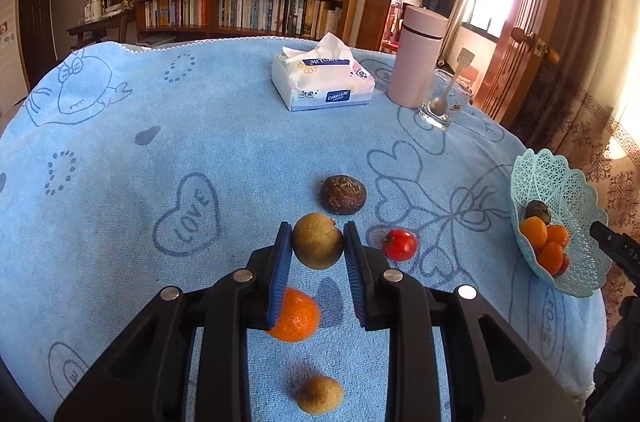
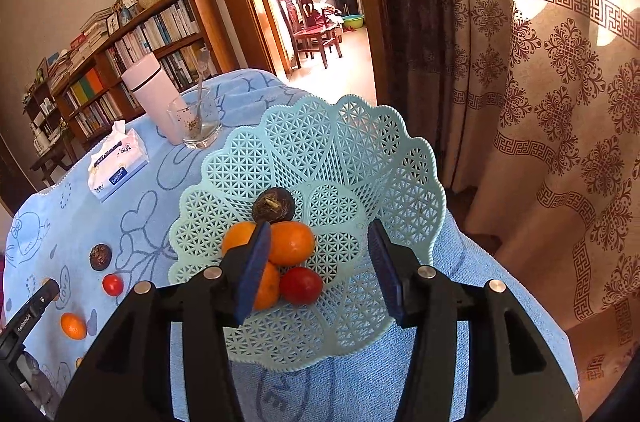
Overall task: Organize fruits
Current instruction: 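Carry the kiwi over the basket and open the left tool to drop it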
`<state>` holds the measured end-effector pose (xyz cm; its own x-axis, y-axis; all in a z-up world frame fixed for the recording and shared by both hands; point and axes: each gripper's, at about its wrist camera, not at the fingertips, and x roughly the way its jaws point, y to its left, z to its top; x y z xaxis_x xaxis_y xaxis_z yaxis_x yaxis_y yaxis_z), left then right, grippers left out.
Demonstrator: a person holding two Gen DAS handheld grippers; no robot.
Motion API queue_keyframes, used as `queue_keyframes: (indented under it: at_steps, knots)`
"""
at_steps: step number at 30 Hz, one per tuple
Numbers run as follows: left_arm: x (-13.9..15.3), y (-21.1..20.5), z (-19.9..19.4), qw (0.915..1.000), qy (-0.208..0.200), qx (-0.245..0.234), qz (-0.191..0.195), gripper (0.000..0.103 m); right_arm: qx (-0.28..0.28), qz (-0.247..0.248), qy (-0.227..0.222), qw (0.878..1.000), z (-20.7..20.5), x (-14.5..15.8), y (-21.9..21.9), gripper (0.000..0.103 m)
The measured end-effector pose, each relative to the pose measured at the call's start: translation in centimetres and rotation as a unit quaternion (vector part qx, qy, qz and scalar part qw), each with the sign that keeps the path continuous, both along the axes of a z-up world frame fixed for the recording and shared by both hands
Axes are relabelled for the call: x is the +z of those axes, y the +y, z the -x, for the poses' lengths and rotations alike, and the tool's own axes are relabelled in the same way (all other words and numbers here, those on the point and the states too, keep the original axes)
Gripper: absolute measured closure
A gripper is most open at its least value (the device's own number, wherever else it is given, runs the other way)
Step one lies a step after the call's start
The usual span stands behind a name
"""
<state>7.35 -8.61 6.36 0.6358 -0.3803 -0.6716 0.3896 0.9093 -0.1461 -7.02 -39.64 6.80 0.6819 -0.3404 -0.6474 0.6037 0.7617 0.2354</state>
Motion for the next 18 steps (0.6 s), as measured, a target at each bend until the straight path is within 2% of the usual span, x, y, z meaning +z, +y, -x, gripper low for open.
queue_keyframes:
  at_steps: [7,18]
  knots:
    - [0.4,-3.4,2.2,0.9988,0.002,-0.049,0.001,0.076,-0.017,0.013,-0.024,0.999,1.0,0.7,-0.9,0.051]
    - [0.2,-9.5,4.1,0.9925,0.025,-0.120,0.003,0.076,-0.018,0.028,-0.041,0.999,1.3,0.1,-1.1,0.051]
